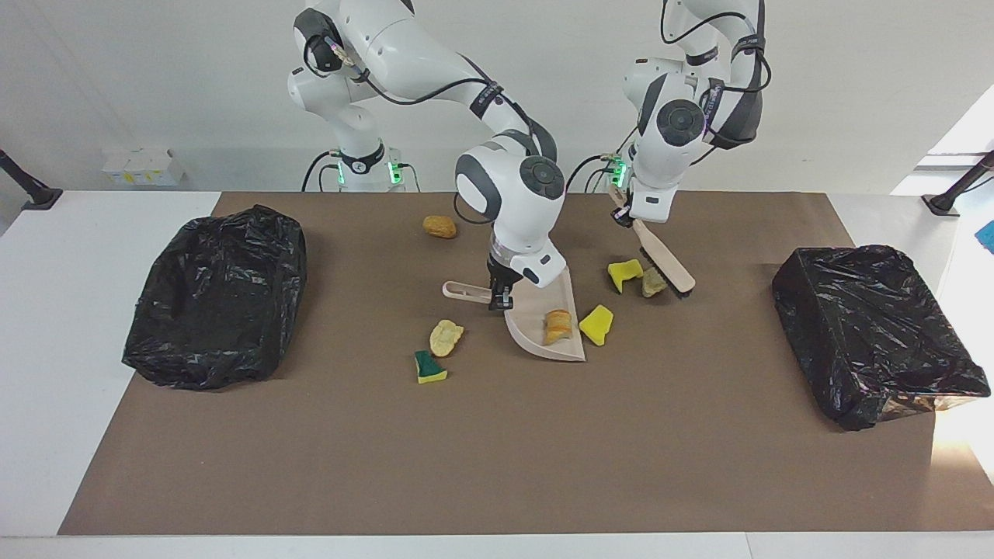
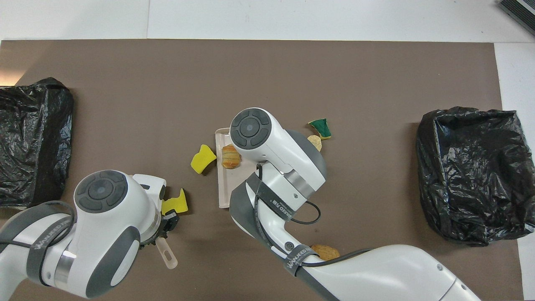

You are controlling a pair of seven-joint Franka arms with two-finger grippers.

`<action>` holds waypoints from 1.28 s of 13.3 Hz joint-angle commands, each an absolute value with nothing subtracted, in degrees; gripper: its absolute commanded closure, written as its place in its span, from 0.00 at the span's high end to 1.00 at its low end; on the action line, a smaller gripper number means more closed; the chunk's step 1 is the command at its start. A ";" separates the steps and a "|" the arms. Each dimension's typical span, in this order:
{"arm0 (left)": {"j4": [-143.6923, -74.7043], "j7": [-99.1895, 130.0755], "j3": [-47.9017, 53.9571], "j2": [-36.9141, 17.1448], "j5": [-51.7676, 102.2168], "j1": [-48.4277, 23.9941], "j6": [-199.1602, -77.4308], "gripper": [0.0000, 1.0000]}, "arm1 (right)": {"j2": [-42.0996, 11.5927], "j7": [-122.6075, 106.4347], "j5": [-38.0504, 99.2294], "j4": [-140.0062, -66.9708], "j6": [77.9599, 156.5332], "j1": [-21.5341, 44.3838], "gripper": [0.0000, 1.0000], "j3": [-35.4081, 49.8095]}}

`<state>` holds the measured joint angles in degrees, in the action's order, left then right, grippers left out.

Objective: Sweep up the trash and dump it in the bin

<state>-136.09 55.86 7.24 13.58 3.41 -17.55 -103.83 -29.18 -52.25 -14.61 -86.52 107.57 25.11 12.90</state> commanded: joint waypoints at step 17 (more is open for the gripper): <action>-128.41 51.96 7.21 -2.28 21.35 -29.87 -136.03 0.00 | -27.16 -54.14 -13.62 -90.35 111.45 23.64 0.00 13.71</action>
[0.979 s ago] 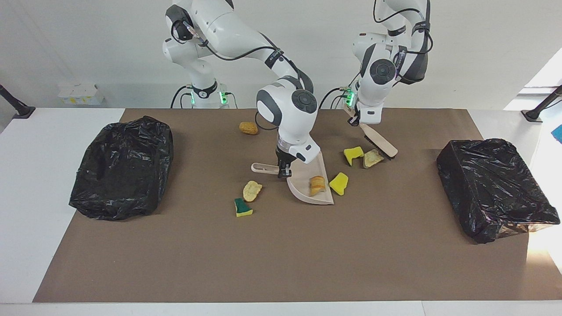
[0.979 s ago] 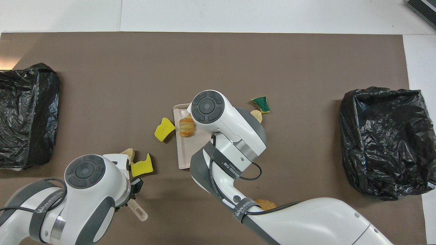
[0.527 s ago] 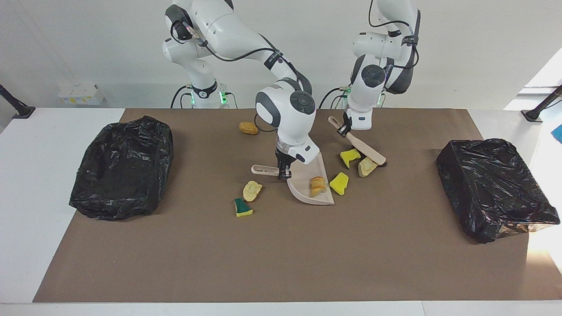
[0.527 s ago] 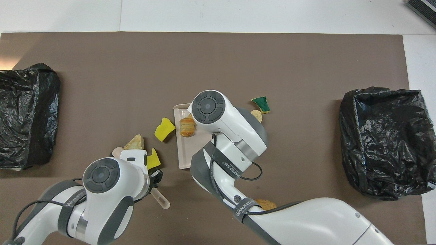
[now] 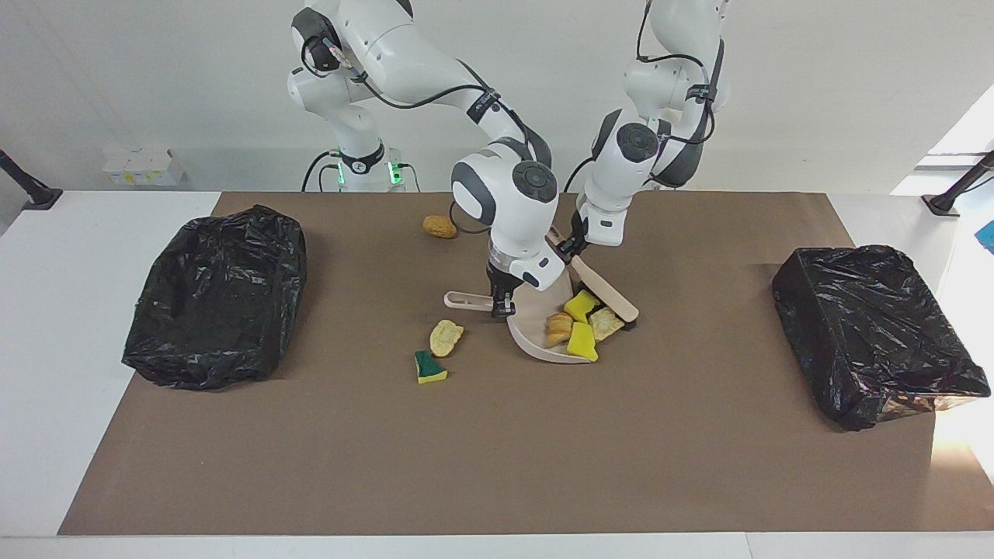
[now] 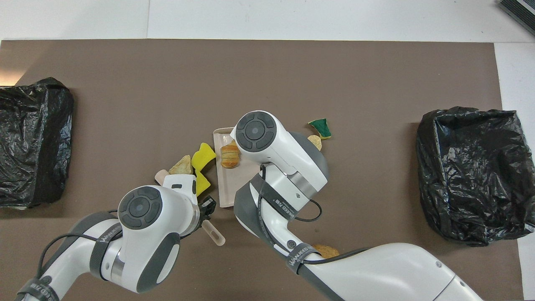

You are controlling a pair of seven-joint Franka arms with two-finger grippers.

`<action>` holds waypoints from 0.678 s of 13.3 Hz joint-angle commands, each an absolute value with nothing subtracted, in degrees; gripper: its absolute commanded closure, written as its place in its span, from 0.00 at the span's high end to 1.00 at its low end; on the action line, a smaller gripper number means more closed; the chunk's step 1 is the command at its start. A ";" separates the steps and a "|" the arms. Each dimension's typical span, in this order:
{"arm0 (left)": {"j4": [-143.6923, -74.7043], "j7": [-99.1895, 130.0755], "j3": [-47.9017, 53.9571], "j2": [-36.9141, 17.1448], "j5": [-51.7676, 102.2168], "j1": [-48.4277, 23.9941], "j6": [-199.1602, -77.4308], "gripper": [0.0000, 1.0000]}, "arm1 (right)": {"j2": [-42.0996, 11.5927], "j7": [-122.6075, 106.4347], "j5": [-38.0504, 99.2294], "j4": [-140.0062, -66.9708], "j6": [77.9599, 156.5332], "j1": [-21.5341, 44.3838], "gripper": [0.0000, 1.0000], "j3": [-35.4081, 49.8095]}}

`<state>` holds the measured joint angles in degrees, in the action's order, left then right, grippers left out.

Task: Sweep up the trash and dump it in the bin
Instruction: 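Sweep the yellow sponges and paper into the dustpan with the left gripper's brush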

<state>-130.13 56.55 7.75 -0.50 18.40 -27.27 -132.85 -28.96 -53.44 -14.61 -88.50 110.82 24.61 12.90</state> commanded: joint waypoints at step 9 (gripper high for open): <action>-126.04 38.06 6.95 -3.70 20.57 -31.65 -131.77 0.00 | -27.07 -54.05 -13.62 -90.44 110.92 23.55 0.00 13.71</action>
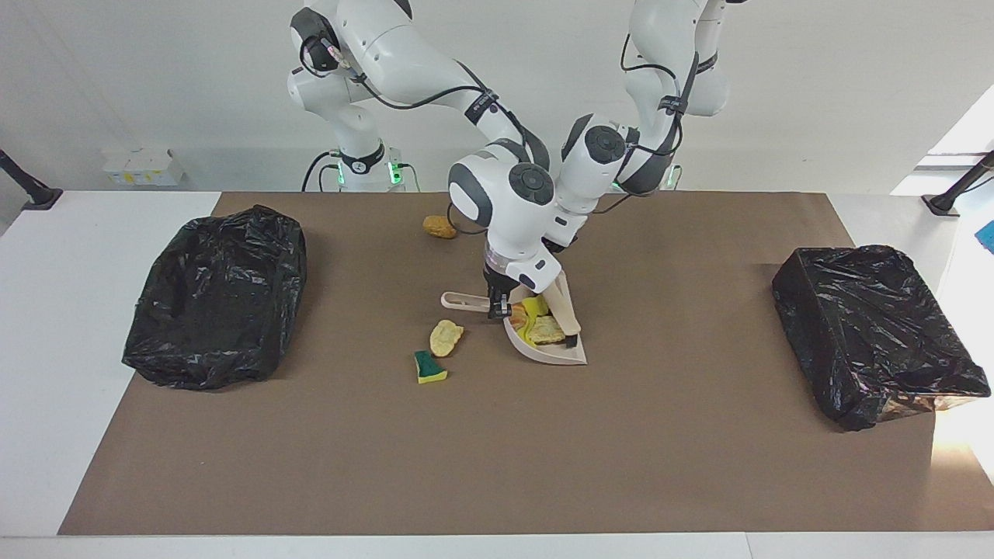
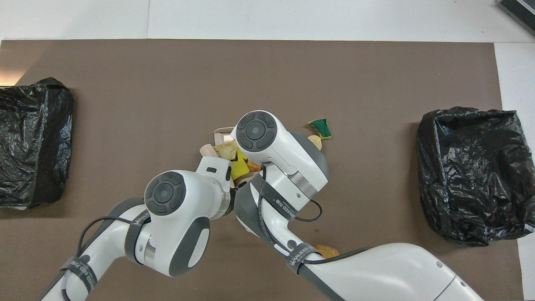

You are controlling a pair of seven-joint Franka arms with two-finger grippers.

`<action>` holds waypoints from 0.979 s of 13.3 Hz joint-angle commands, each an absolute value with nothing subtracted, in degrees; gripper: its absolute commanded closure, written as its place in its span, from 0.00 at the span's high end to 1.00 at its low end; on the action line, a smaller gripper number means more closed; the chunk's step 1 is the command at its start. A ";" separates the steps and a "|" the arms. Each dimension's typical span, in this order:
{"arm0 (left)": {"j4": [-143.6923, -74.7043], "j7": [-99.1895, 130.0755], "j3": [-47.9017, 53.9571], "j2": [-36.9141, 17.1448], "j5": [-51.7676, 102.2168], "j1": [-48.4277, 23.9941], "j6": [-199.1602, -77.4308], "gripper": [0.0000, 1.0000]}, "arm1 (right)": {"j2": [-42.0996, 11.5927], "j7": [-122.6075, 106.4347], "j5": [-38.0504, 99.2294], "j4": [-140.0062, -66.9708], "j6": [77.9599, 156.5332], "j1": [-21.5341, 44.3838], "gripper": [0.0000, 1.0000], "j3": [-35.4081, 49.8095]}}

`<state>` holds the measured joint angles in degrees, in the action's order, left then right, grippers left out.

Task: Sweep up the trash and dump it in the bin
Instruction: 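Sweep the yellow sponges and paper into the dustpan with the left gripper's brush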

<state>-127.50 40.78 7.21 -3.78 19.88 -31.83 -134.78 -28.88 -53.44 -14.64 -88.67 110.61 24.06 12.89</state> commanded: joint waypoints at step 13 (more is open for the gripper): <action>-126.65 30.25 6.86 5.62 9.93 -20.40 -117.78 0.00 | -23.83 -55.11 -10.90 -92.37 111.71 20.84 0.00 13.80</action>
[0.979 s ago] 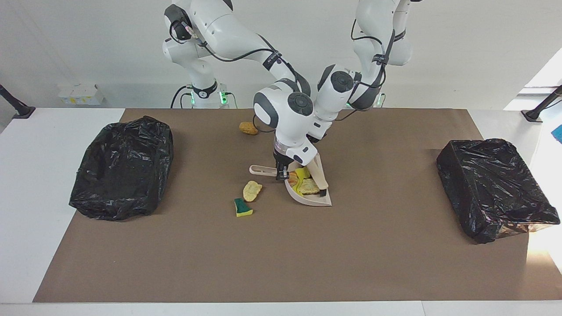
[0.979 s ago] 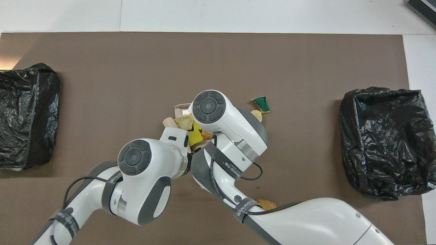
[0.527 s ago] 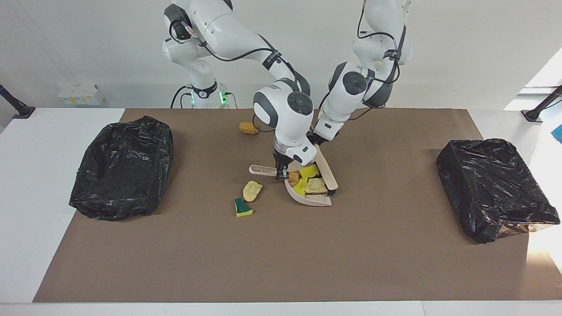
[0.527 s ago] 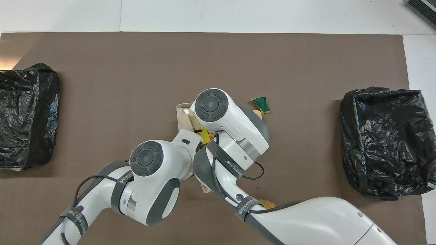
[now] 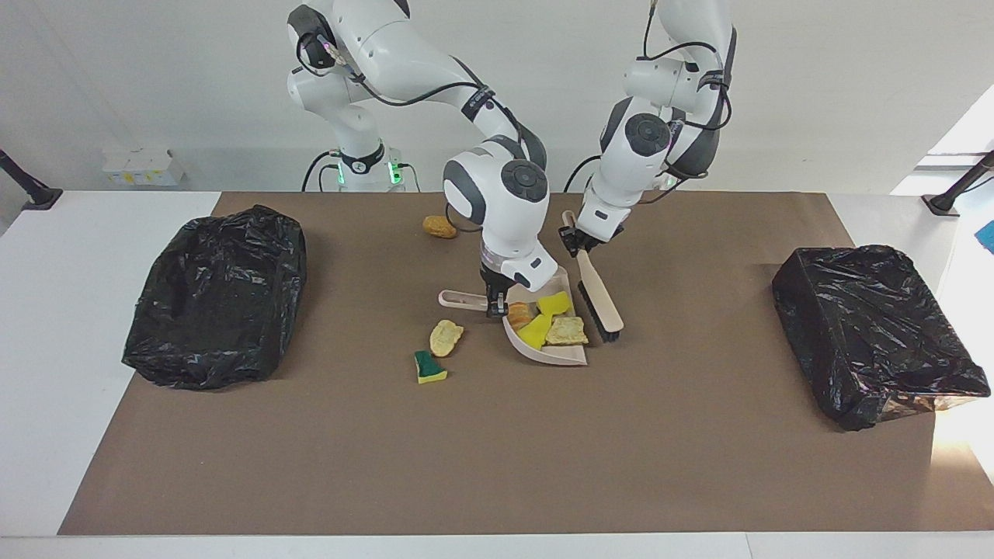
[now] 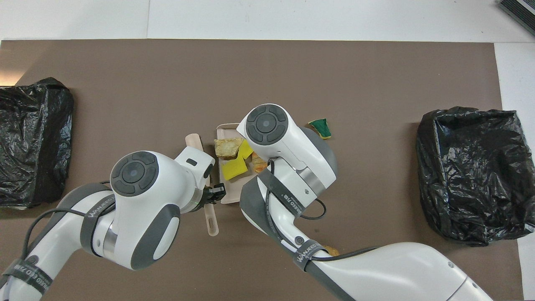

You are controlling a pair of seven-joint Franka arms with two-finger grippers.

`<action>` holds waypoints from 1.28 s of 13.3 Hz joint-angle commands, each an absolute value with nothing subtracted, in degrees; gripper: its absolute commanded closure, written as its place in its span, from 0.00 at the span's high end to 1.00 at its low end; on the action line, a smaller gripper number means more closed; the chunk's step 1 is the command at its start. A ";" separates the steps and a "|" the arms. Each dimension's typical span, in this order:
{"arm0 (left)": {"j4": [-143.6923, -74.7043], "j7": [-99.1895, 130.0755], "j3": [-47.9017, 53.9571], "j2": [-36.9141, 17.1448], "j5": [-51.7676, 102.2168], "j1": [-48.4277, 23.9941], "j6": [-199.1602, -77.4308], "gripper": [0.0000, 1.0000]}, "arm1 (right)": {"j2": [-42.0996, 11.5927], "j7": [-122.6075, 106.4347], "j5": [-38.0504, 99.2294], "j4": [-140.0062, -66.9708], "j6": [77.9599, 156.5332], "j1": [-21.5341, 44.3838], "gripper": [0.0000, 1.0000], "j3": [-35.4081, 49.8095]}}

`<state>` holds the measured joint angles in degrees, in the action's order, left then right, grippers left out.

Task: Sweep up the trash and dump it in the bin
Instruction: 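Sweep the yellow sponges and paper into the dustpan with the left gripper's brush, then carry the loaded dustpan with the right gripper toward the farther black bag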

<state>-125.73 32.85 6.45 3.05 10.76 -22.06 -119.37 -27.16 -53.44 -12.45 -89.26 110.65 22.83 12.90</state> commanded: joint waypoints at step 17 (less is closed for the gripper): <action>-138.51 43.31 7.38 8.79 10.02 -41.64 -130.07 0.00 | 3.42 -81.79 -1.43 -107.39 107.05 -7.36 0.00 13.36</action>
<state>-135.77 39.42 8.21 7.73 10.64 -37.42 -127.44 -0.21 -75.64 -5.17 -103.49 106.97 -2.89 12.88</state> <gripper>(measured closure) 0.744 0.674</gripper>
